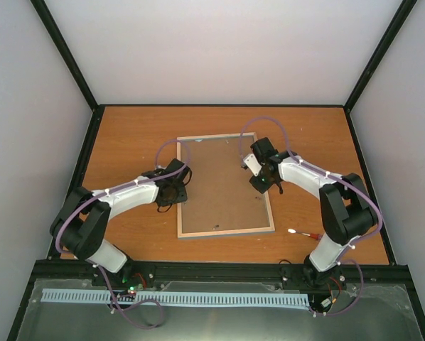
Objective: Take the photo out of the frame
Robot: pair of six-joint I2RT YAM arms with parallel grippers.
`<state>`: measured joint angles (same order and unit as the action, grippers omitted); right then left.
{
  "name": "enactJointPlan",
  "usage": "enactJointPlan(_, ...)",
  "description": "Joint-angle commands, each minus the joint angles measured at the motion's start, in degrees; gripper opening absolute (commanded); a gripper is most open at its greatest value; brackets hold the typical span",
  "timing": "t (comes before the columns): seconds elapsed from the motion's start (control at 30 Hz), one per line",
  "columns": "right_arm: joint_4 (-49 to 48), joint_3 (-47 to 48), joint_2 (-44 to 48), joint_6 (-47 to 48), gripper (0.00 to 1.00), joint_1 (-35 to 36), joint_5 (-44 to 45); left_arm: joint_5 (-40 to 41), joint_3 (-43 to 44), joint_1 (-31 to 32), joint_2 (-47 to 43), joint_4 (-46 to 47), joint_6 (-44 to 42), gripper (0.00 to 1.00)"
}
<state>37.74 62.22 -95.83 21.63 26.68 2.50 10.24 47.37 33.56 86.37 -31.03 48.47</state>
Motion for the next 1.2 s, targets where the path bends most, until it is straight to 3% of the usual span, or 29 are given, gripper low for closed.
enactJointPlan(0.0, -1.9, 1.4, -1.3, -4.1, 0.30, 0.2, 1.9, 0.7, 2.3, -0.5, 2.0, 0.7, 1.2, 0.41)
enactJointPlan(0.2, -0.5, 1.6, -1.9, -4.0, 0.29, 0.3, -2.4, 0.5, 1.8, -0.6, 3.9, 1.7, 0.6, 0.33)
enactJointPlan(0.3, 1.7, 2.1, -0.4, -1.8, 0.29, 0.7, -9.7, 0.4, 1.7, -0.6, 4.7, 2.0, 0.5, 0.28)
enactJointPlan(0.47, 4.3, -1.5, 6.2, 8.6, 0.30, 5.1, -20.7, 0.0, 1.6, -0.6, 5.8, 3.2, 0.3, 0.20)
enactJointPlan(0.6, 5.9, -7.2, 13.3, 16.1, 0.37, 11.0, -24.8, -0.9, 1.8, -0.8, 7.1, 3.9, 0.0, 0.17)
enactJointPlan(0.87, 1.6, -16.4, 16.8, 17.1, 0.42, 24.5, -14.8, -1.5, 2.6, -0.8, 6.7, 3.3, 0.0, 0.08)
enactJointPlan(1.17, -5.0, -18.2, 12.0, 15.0, 0.39, 28.4, -3.5, -1.7, 4.6, -0.8, 5.4, 1.7, -1.1, 0.03)
